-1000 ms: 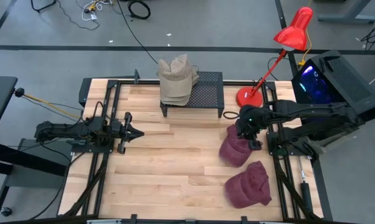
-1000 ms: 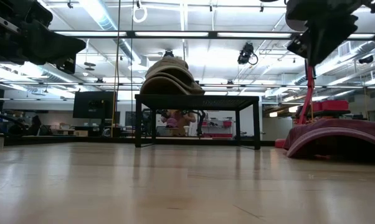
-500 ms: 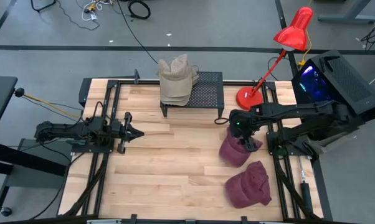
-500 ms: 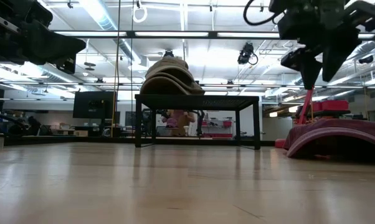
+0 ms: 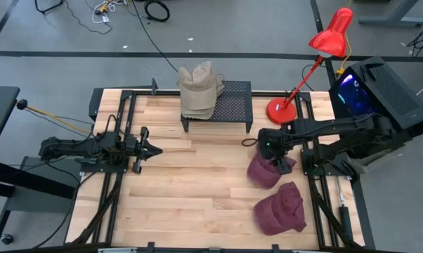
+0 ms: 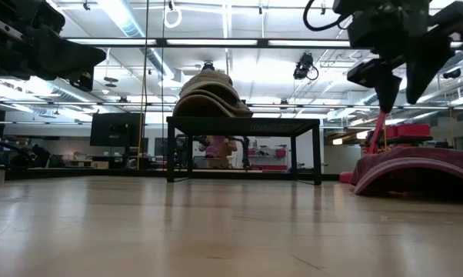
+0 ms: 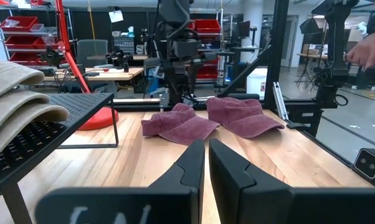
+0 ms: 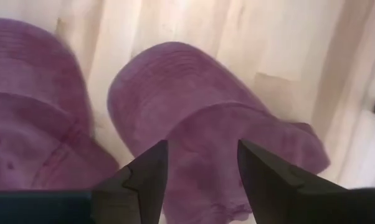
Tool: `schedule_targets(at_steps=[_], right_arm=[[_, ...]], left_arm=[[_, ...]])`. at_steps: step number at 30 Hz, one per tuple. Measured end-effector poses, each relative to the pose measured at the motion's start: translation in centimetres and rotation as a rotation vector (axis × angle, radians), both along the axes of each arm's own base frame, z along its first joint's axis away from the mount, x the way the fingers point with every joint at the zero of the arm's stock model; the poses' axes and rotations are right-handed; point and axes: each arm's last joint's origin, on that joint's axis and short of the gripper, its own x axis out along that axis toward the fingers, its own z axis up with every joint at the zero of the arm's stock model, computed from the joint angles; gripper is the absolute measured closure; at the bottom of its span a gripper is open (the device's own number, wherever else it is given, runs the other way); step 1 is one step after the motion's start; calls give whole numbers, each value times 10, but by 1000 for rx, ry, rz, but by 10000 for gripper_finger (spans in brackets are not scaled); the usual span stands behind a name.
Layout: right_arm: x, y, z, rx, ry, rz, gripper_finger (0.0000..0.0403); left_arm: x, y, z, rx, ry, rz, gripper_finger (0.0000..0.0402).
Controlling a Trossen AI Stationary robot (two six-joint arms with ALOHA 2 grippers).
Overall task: Pick & Place hat
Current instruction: Put the top red cap on the shelf
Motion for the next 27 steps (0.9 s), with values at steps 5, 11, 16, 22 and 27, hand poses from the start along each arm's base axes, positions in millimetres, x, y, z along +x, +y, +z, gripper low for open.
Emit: schedule_targets(at_steps=[5,11,16,22,27], right_arm=[[-1,10,0,7,11,19,211],[-2,19,0,33,30,-51,211],[-1,25,-3,91,86,-228,211],[3,27,-8,147,159,-455,211],[5,27,-18,160,195,-562,211]], left_arm=[[0,0,0,0,0,0,372],[0,0,0,0,0,0,372],[0,0,0,0,0,0,372],[0,0,0,0,0,0,372],[0,0,0,0,0,0,372]])
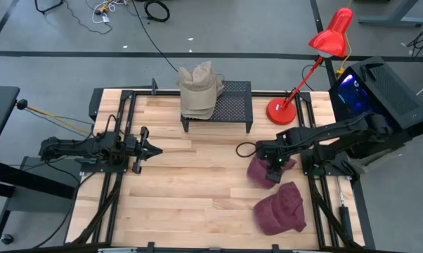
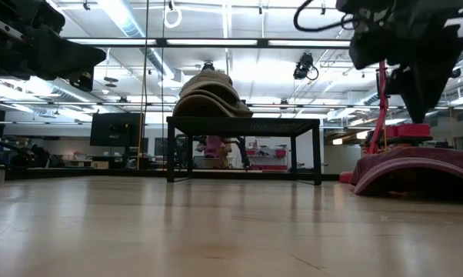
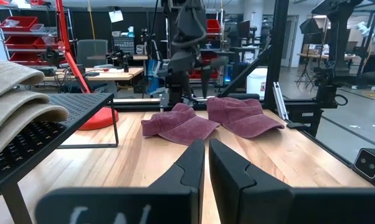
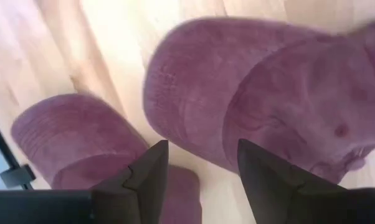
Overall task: Pick & Place hat
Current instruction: Put the top red cap on the shelf
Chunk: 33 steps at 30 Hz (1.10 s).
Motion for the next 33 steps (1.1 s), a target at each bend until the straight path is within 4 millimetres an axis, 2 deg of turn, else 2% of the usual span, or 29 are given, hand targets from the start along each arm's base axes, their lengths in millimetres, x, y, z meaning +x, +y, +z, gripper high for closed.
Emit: schedule_targets(at_steps=[6,15,28,33], right_arm=[[-5,-6,-18,19,74,-69,211],[-2,-14,-30,-20,27,-128,211],[-10,-15,-48,-26,49,-139,211],[-9,-16,-50,-32,37,-139,234]], left_arm=[[0,0,0,0,1,0,372],[0,0,0,0,0,0,372],[0,0,0,0,1,0,372],[0,0,0,0,1,0,372]])
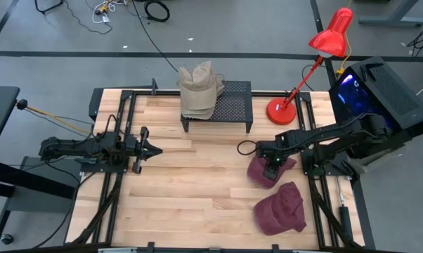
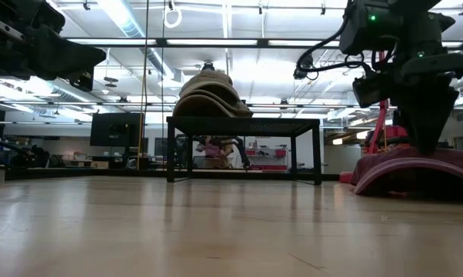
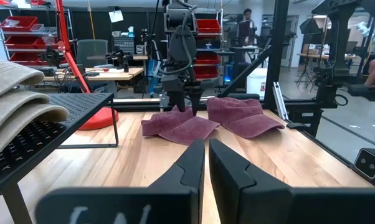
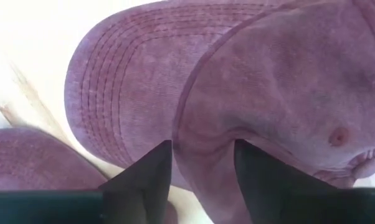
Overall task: Pick & Place hat
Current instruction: Put the top red cap on the shelf
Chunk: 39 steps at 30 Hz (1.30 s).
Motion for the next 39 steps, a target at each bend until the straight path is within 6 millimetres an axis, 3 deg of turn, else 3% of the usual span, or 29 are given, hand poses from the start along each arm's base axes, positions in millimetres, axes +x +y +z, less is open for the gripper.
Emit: schedule_targets(at_steps=[13,23,39], right_arm=[[0,0,0,-3,-4,21,392],[3,0,14,-5,0,47,399],[10,3,84,70,8,93,402]], left_arm=[[0,0,0,0,0,0,372],[0,0,0,0,0,0,372],[0,0,0,0,0,0,372]])
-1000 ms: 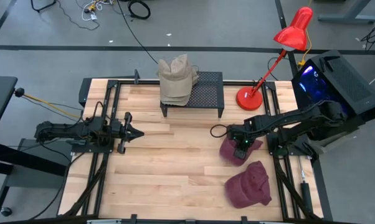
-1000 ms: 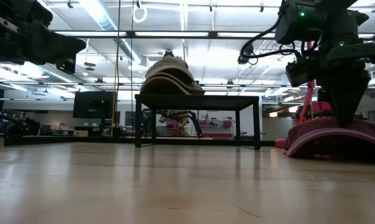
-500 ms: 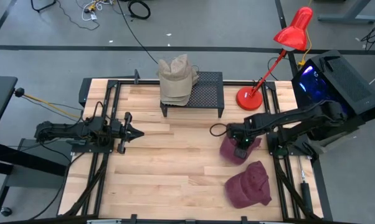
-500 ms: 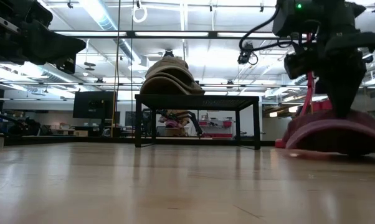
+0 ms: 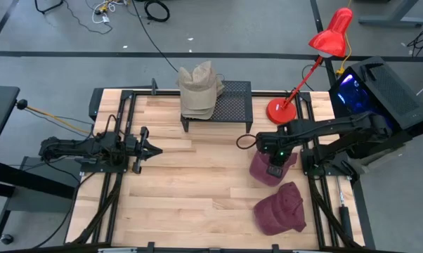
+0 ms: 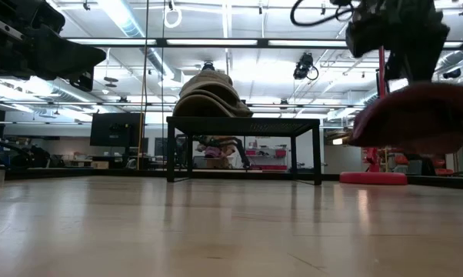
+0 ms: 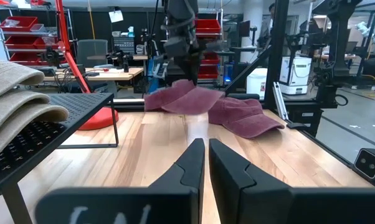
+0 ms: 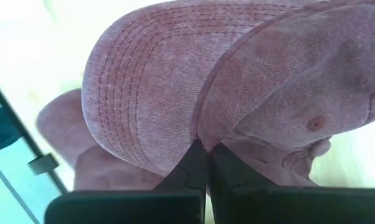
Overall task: Pick & Place hat
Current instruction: Put the top red cap on the shelf
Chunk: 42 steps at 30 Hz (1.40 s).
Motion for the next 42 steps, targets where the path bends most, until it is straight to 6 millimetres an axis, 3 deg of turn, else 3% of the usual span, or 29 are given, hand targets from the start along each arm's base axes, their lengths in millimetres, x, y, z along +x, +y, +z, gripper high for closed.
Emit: schedule_targets(at_steps=[10,16,26,38,42], right_arm=[[1,-1,57,-27,-94,21,403],[3,-10,81,-80,-186,36,403],[5,-37,85,-344,-222,93,403],[1,-63,85,-398,-211,135,403],[-1,-72,100,-428,-253,136,403]], left_arm=[[0,0,0,0,0,0,372],[0,0,0,0,0,0,372],[0,0,0,0,0,0,372],[0,0,0,0,0,0,372],[0,0,0,0,0,0,372]])
